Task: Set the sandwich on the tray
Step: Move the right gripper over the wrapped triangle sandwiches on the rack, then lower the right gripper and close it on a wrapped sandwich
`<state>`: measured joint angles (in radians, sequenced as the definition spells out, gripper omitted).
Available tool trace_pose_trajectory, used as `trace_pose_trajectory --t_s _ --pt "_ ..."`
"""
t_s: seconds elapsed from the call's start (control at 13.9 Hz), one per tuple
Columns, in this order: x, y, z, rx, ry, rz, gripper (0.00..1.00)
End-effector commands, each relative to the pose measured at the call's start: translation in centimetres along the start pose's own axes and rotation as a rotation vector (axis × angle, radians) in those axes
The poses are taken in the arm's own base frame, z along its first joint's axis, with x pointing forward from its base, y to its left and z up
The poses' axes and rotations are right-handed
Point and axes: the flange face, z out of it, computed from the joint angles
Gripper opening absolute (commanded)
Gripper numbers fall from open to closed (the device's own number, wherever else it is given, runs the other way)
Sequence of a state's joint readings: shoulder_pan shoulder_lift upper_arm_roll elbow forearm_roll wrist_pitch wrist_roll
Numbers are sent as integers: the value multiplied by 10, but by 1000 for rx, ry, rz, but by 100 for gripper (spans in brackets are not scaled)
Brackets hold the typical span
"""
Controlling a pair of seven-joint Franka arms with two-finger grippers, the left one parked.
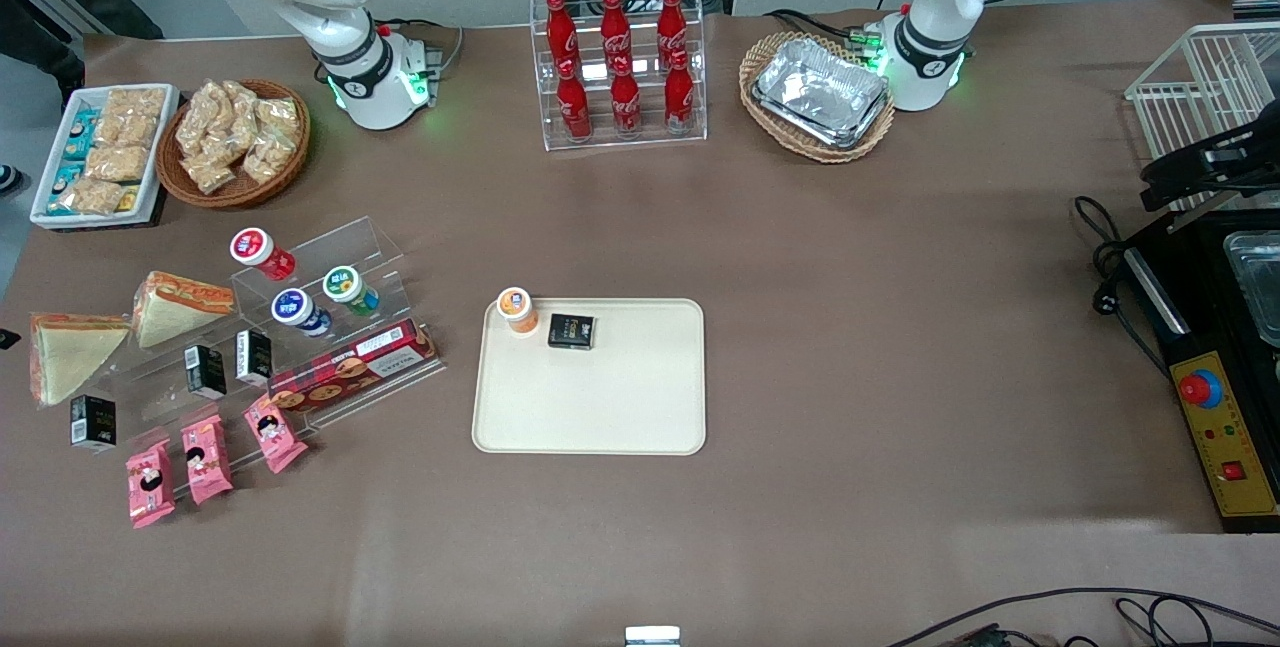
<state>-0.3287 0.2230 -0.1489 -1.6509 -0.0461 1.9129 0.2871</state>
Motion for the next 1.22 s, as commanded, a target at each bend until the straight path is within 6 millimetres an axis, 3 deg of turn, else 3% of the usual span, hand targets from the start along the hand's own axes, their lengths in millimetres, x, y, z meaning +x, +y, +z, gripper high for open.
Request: trace_pose_trajectory --t_s 0.0,0.29,1.01,1.15 --pt "21 10 28 14 -2 37 100" --pt "31 14 67 4 -23 25 100" --pt "29 9 122 17 -86 43 100" --pt "30 10 129 18 -93 47 89"
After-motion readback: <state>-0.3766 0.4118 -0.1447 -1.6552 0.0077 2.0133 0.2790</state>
